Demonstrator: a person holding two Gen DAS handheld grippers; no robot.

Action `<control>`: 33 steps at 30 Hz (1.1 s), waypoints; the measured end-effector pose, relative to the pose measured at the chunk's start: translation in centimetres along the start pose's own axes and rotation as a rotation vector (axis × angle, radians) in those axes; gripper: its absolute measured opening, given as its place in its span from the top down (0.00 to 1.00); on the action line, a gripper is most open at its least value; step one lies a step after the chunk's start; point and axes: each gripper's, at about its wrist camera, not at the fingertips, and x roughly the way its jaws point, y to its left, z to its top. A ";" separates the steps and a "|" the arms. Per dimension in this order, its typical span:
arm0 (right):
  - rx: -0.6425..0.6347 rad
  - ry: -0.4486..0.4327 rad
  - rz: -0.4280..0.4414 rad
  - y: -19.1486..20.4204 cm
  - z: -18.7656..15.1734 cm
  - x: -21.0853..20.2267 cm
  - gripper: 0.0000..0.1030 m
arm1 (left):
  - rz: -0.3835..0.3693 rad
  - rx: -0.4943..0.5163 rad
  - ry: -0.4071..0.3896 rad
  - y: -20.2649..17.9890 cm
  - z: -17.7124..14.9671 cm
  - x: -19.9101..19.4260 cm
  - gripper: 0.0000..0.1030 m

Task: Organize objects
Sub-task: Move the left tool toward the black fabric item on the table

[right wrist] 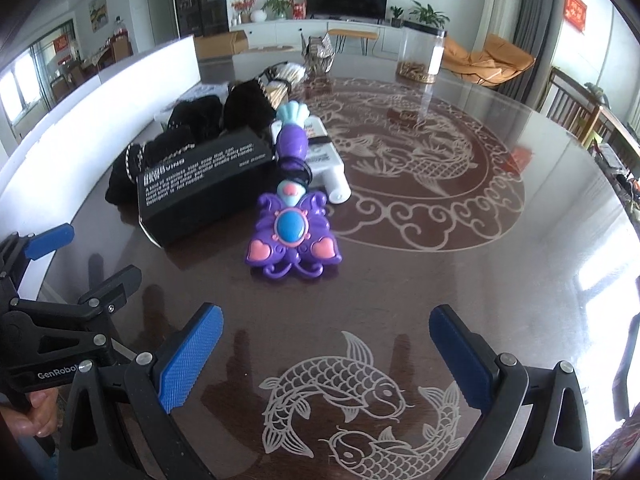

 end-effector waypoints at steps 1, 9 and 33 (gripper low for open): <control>-0.004 0.007 0.001 0.1 0.0 0.2 0.00 | -0.002 0.002 0.004 0.0 0.0 0.1 0.00; -0.018 0.044 0.005 0.4 -0.1 0.9 0.00 | -0.022 0.019 0.008 -0.1 -0.1 0.3 0.00; 0.008 0.088 0.038 0.1 -0.1 1.8 0.00 | -0.108 -0.009 0.053 0.4 0.6 1.2 0.00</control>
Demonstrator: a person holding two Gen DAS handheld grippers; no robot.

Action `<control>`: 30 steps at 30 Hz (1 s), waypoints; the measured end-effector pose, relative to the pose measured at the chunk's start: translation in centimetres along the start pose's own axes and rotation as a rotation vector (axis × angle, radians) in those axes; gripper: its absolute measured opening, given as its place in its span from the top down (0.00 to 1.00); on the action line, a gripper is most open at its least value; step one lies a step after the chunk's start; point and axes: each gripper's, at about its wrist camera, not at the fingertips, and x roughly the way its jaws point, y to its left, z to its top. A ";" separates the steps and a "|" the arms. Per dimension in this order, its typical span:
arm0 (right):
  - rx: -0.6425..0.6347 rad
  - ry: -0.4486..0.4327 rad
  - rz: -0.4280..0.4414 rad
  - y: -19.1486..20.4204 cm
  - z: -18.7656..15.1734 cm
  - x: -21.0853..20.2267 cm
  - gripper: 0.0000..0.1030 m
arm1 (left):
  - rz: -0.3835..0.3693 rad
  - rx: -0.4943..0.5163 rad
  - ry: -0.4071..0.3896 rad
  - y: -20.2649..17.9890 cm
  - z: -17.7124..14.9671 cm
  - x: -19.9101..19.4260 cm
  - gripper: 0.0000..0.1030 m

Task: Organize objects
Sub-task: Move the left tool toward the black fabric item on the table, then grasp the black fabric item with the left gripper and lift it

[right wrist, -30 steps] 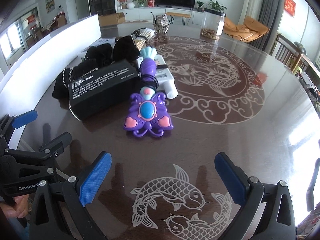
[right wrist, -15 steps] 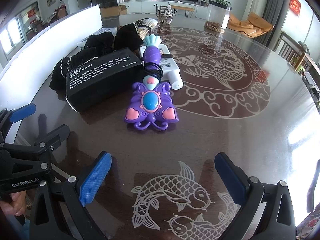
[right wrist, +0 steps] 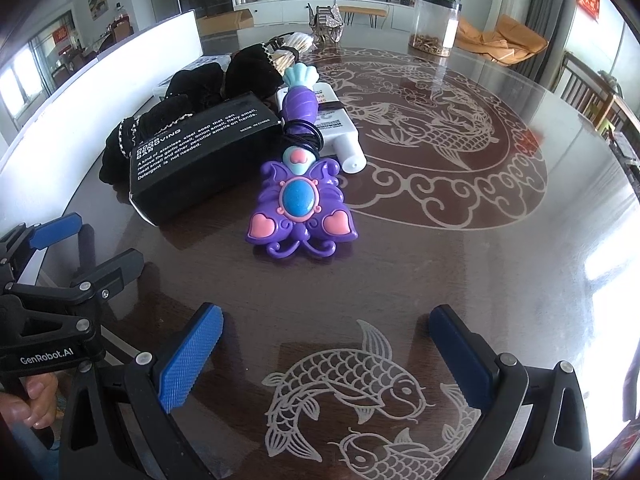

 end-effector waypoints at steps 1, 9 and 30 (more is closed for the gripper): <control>0.001 0.000 0.000 0.0 0.0 0.0 0.00 | -0.002 0.005 0.000 0.0 0.0 0.0 0.00; 0.000 0.000 -0.001 0.0 0.0 0.1 0.00 | -0.008 0.011 0.009 0.1 0.0 0.1 0.00; 0.002 -0.001 -0.001 0.0 0.0 0.1 0.00 | -0.030 0.037 0.089 0.8 1.4 0.8 0.00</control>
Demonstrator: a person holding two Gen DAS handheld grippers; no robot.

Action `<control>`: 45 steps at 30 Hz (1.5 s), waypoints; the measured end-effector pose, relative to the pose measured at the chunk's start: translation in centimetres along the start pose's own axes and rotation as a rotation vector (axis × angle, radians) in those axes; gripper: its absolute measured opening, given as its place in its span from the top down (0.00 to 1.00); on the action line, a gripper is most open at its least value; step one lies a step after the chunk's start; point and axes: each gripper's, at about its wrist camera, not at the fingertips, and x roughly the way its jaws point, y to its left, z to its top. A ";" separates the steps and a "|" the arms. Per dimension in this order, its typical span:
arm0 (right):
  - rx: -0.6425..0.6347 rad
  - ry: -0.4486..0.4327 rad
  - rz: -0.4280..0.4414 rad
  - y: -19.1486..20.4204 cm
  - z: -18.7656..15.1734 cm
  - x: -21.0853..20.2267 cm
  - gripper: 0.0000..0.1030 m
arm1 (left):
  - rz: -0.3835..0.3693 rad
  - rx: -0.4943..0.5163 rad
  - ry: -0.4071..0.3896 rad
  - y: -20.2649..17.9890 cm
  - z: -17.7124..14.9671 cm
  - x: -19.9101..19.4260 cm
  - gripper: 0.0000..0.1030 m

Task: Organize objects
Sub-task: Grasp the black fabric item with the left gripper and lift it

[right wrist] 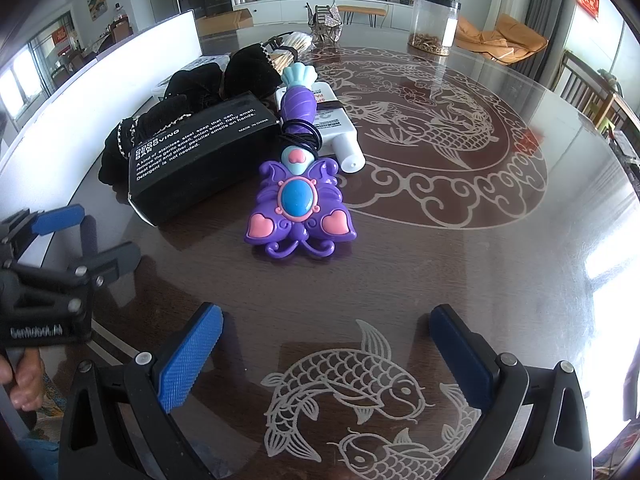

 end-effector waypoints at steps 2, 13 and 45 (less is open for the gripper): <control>0.000 0.000 0.000 0.0 0.0 0.0 0.00 | 0.002 -0.001 0.044 0.2 0.7 0.3 0.00; 0.000 0.000 -0.001 0.0 0.0 0.0 0.00 | 0.074 -0.036 0.032 -0.8 5.4 2.8 0.00; 0.005 -0.003 -0.001 0.1 0.2 0.2 0.00 | -0.008 0.018 -0.019 -0.5 1.2 1.2 0.03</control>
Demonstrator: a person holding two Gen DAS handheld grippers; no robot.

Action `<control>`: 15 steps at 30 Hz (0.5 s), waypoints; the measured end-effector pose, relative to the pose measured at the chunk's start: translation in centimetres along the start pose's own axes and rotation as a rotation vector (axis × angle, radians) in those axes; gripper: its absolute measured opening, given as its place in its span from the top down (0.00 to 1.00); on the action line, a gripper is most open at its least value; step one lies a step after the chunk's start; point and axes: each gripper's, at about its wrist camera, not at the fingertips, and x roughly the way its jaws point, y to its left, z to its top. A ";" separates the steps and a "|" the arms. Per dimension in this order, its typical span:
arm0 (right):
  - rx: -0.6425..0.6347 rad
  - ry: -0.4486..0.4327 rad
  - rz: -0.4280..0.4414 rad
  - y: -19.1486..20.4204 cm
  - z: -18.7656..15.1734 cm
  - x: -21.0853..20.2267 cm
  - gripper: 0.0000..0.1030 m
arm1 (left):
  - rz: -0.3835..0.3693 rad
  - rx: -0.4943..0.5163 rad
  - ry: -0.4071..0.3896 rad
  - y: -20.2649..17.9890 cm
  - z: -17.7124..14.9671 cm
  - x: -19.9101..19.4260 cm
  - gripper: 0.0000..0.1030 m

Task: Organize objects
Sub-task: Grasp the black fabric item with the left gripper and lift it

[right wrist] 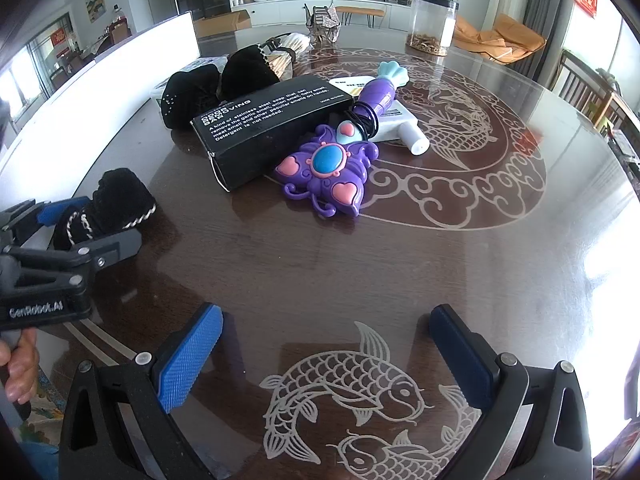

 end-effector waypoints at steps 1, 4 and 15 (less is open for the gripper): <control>0.000 0.000 -0.001 0.0 0.0 0.0 0.00 | -0.002 0.006 0.002 -0.1 -0.2 0.0 0.01; 0.001 0.000 -0.001 0.0 0.0 0.0 0.00 | -0.016 0.027 0.006 -0.1 0.1 0.1 0.00; 0.001 0.000 -0.001 0.0 0.0 0.0 0.00 | -0.015 0.030 -0.027 -0.1 -0.6 -0.3 0.00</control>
